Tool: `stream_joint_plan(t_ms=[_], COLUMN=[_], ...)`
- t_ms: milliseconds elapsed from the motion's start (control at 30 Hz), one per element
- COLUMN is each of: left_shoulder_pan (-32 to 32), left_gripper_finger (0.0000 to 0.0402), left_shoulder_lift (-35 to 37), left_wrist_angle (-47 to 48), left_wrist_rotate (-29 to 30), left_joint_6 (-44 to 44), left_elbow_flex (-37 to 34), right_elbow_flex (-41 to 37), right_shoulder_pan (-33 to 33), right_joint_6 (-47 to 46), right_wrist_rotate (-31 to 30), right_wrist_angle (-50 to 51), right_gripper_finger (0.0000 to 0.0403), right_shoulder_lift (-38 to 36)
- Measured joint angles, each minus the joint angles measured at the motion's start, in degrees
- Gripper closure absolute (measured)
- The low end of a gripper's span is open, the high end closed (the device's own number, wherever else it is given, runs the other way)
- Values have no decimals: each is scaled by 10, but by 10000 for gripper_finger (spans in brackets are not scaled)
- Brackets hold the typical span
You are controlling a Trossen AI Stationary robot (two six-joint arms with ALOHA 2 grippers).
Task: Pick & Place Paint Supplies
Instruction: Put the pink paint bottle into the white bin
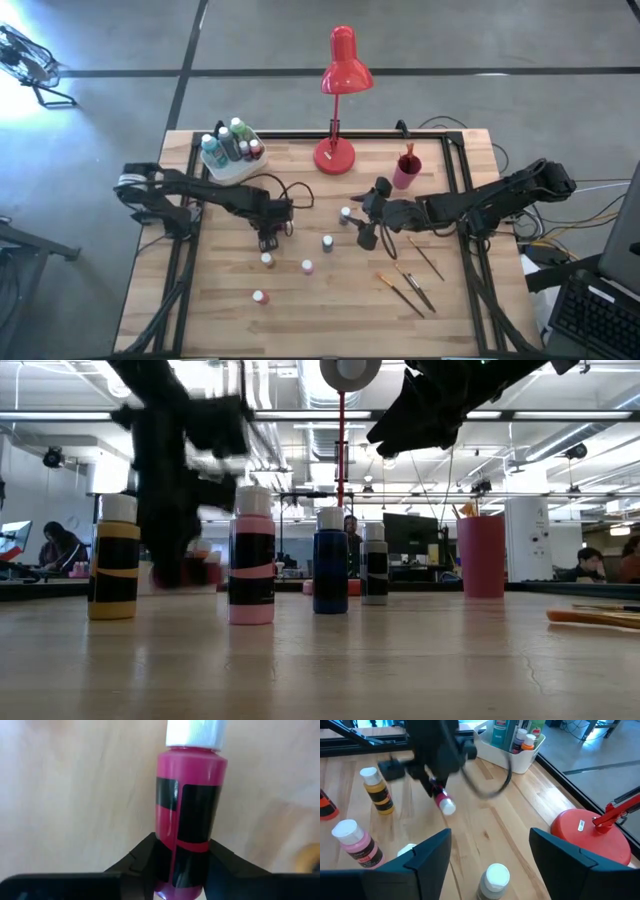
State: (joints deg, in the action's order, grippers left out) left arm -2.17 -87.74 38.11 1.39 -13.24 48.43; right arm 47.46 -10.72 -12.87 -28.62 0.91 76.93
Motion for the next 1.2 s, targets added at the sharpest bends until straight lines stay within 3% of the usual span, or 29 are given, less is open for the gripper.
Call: stream_joint_plan(t_ms=[133, 267, 367, 500, 667, 767, 900, 1200], left_shoulder_pan=[0, 0, 0, 7, 9, 9, 9, 9], left_gripper_finger=[287, 287, 287, 288, 288, 288, 288, 288], left_shoulder_lift=[75, 156, 221, 287, 314, 306, 287, 220], left_wrist_angle=[-11, -46, -121, -301, -629, -755, -776, -765], left_wrist_rotate=[15, 92, 133, 136, 52, 1, -24, -94], left_joint_6=[-1, -8, -10, 2, 42, 55, 63, 80], left_elbow_flex=[23, 28, 15, -31, -123, -159, -168, -106], right_elbow_flex=[0, 0, 0, -4, -8, -5, 19, 100], right_shoulder_pan=[0, 0, -3, -7, -8, -8, -8, -7], right_joint_6=[-2, 4, 25, 67, 125, 144, 145, 150], right_wrist_rotate=[0, 0, 0, 0, 33, 63, 116, 120], right_wrist_angle=[-8, -41, -76, -177, -332, -399, -432, -392], right_gripper_finger=[126, 116, 111, 111, 123, 128, 133, 111], right_shoulder_lift=[0, 0, 0, 4, 22, 35, 52, 112])
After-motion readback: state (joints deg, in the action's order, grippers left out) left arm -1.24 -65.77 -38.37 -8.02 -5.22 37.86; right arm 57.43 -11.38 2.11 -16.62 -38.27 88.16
